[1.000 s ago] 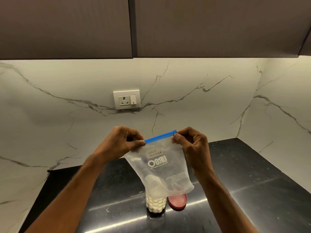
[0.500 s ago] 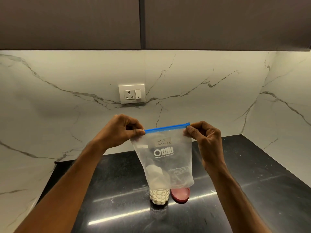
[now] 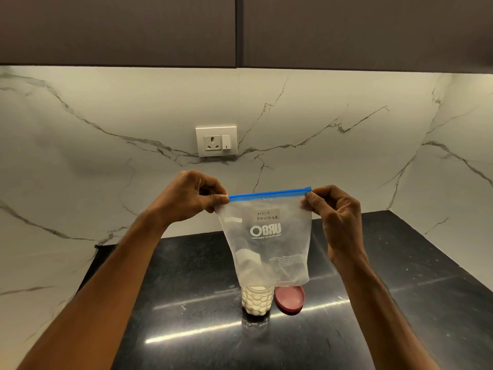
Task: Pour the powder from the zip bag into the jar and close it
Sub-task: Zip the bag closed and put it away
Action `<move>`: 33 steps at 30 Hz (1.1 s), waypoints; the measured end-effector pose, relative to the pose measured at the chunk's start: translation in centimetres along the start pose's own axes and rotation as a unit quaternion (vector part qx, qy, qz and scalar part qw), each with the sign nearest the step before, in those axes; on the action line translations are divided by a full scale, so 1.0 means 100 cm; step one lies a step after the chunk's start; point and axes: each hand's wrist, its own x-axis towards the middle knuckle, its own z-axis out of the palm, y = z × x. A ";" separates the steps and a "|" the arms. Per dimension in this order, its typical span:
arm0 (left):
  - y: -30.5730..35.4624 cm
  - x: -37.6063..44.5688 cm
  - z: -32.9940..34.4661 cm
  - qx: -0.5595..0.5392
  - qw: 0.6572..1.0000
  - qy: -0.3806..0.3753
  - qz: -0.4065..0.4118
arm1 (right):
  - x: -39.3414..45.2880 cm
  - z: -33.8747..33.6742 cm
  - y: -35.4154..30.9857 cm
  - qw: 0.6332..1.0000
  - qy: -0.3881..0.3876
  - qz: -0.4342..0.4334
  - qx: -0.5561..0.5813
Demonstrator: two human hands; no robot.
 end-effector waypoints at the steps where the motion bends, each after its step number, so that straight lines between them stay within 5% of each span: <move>1: -0.002 0.000 -0.001 -0.003 1.000 -0.001 0.002 | 0.000 0.000 0.000 1.000 0.001 0.001 -0.003; 12: -0.007 -0.002 0.004 -0.084 0.996 0.035 0.003 | 0.001 -0.001 0.000 0.999 0.022 0.019 0.021; 17: -0.017 -0.020 0.065 -0.423 0.902 0.068 -0.052 | 0.002 0.018 -0.006 0.971 0.032 0.128 0.202; 21: -0.036 -0.044 0.120 -0.448 0.881 0.045 -0.147 | 0.008 0.020 -0.002 0.958 0.026 0.152 0.242; 25: -0.045 -0.054 0.138 -0.489 0.841 0.135 -0.189 | 0.008 0.005 0.020 0.966 -0.096 0.194 0.140; 29: -0.043 -0.053 0.136 -0.486 0.837 0.167 -0.190 | -0.013 0.002 0.046 0.940 -0.253 0.228 -0.032; 33: -0.040 -0.057 0.131 -0.477 0.841 0.161 -0.196 | -0.025 0.005 0.057 0.926 -0.305 0.223 -0.024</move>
